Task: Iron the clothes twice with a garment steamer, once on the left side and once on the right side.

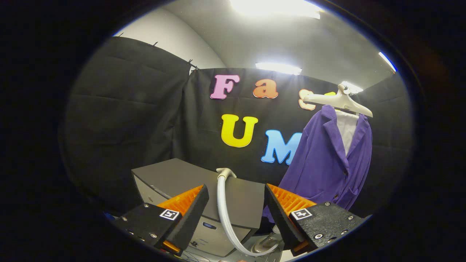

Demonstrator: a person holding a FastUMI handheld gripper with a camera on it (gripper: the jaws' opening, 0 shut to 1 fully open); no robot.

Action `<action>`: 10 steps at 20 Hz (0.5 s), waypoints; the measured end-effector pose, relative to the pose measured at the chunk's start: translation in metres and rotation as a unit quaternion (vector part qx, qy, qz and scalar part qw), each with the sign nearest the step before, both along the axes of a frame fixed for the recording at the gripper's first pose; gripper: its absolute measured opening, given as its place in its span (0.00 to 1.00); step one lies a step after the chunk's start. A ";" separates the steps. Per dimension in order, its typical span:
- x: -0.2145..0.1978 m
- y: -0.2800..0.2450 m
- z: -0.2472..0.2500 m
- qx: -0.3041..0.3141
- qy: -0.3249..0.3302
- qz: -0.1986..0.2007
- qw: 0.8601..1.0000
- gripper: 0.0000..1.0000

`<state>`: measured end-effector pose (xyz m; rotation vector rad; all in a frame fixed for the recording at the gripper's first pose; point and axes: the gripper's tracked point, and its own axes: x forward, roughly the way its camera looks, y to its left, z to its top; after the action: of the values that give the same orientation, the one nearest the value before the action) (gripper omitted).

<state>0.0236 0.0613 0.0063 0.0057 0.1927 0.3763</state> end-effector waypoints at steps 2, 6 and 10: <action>0.001 0.006 0.005 0.010 0.019 0.008 1.000 0.95; 0.025 0.036 0.006 0.019 0.068 0.030 0.997 0.95; 0.084 0.066 -0.004 0.045 0.131 0.010 0.990 0.95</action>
<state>0.1077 0.1269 0.0025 0.1422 0.4360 0.4026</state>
